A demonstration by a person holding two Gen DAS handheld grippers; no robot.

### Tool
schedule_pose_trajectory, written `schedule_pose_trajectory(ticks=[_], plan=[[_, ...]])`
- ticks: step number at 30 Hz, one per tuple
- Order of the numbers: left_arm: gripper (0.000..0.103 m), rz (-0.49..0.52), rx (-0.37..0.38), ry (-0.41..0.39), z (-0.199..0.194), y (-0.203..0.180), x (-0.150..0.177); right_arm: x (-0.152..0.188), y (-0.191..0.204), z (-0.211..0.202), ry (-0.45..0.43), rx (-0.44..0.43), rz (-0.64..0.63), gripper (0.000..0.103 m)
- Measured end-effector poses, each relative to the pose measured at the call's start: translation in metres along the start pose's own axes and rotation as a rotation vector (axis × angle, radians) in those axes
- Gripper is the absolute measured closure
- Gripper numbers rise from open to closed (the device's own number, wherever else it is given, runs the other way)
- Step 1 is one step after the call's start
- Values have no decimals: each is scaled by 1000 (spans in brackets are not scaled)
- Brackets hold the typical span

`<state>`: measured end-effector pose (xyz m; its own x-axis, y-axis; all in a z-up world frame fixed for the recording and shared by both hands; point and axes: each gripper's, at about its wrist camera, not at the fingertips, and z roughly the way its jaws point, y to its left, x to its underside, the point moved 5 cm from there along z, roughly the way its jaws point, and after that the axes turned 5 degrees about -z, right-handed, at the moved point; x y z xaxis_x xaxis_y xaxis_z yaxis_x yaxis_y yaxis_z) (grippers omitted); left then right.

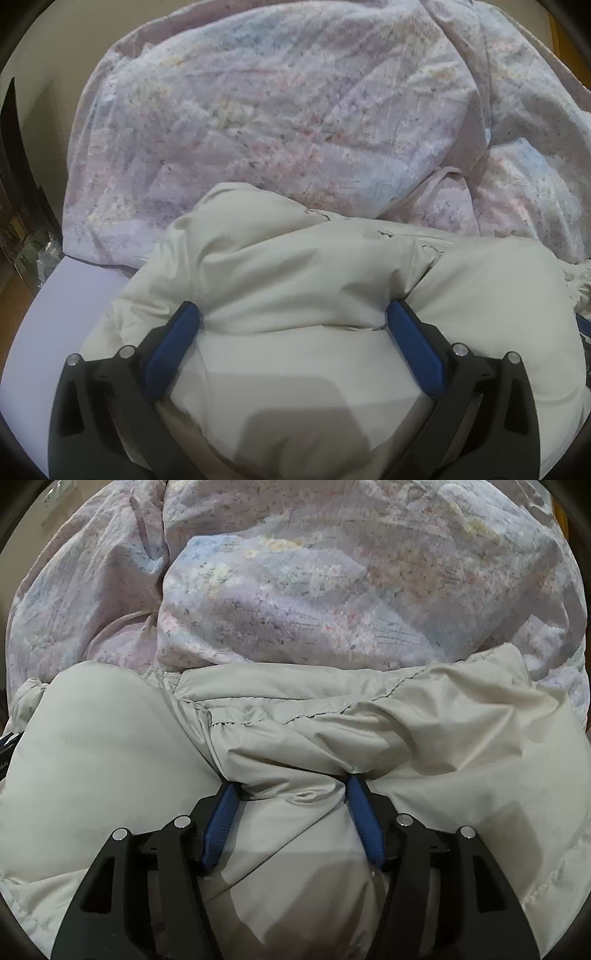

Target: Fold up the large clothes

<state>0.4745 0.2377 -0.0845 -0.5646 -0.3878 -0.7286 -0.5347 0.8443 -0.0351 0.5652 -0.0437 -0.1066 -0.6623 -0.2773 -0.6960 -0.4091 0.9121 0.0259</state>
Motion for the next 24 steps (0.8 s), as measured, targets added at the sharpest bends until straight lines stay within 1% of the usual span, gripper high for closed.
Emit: schedule_pose_trajectory(ticks=[3,5,7,9,10,11,12,14,16,18,21,22,23,24], plan=[[2,-3,-12,-6,7,-1,1,1,-3,3,-8,-4,15,42],[2,-1,-34,-18,10,-3,2,2,-3,4,-9,8,18,41],[2,15,-53,-7,10,-4,4,2,-3,2,6,23,7,41],[2,19,-47,21,5,0,5,2,-3,-5,23,16,6,40],[2,15,-32,26,-4,5,5,1,-3,-10,23,4,11,40],[2,10,-19,21,-11,8,6,0,-7,-21,3,-16,17,40],[2,7,-4,10,-19,11,5,-1,-13,-32,-27,-16,18,40],[2,12,-4,-22,-32,20,1,-7,-33,-52,-93,32,26,40],[2,18,-44,-48,-37,29,-7,-11,-51,-59,-106,78,44,40],[2,19,-84,-55,-33,36,-13,-11,-76,-56,-90,124,87,40],[2,2,-104,-49,-23,45,-18,-7,-97,-47,-73,158,121,40],[2,8,-122,-53,-15,49,-19,-2,-104,-44,-62,170,129,40],[2,15,-147,-48,-9,50,-17,2,-108,-34,-37,172,143,40],[2,16,-153,-39,-5,50,-16,6,-111,-27,-26,166,154,40]])
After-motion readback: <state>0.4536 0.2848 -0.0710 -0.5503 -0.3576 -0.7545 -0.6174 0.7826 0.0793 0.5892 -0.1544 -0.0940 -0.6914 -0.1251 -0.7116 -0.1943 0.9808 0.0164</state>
